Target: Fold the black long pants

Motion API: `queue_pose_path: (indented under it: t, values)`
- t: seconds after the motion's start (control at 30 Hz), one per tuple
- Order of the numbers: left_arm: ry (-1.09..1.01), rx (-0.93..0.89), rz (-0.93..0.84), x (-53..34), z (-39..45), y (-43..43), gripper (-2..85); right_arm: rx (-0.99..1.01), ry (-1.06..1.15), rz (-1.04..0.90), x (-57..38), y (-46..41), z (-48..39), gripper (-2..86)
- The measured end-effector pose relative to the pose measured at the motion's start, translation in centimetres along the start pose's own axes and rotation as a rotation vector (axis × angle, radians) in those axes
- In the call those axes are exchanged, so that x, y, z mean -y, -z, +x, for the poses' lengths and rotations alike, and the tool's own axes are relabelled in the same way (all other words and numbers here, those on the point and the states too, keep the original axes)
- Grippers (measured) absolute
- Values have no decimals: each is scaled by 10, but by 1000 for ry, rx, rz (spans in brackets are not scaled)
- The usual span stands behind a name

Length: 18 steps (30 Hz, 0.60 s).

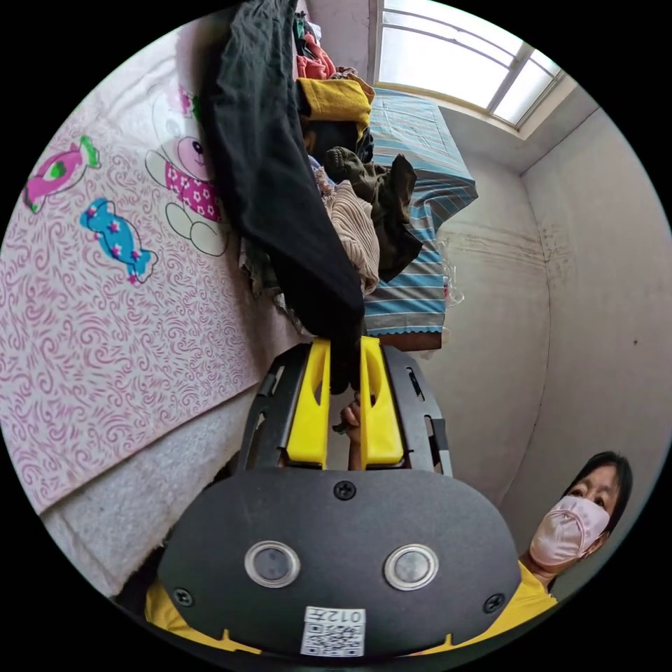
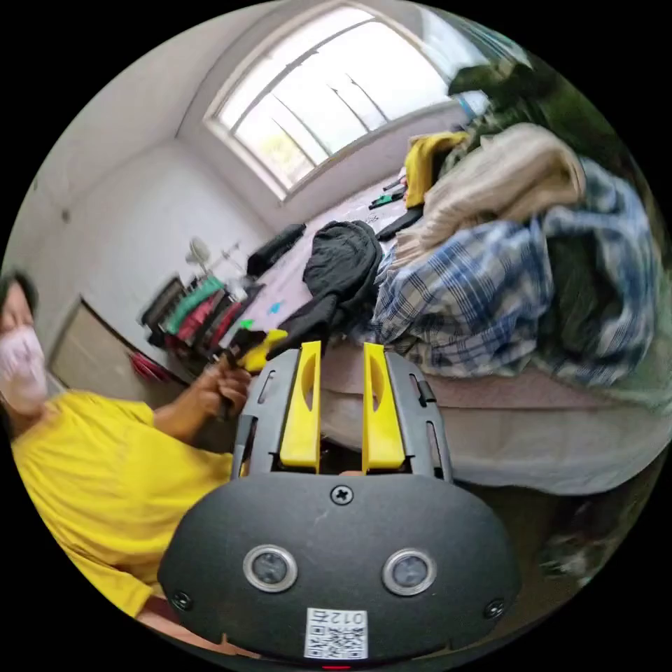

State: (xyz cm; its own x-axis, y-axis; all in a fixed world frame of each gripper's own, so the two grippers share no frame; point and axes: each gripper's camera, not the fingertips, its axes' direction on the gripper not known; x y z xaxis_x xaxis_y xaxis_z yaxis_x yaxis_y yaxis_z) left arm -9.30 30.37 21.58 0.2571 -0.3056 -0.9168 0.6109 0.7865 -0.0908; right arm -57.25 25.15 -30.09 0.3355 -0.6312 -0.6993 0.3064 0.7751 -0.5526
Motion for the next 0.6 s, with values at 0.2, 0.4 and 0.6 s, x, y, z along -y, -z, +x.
queue_pose_path:
  t: [0.2,0.4,0.6]
  values:
    - [-4,25,-30,-9,16,14,54,-614,643,-66,-63,-93,-184,131]
    - [-37,77,-51,-24,40,35,53,-816,1120,-71,-134,-184,-287,123]
    - [-25,67,9,-59,57,83,54,-810,1294,-32,-182,-225,-363,136]
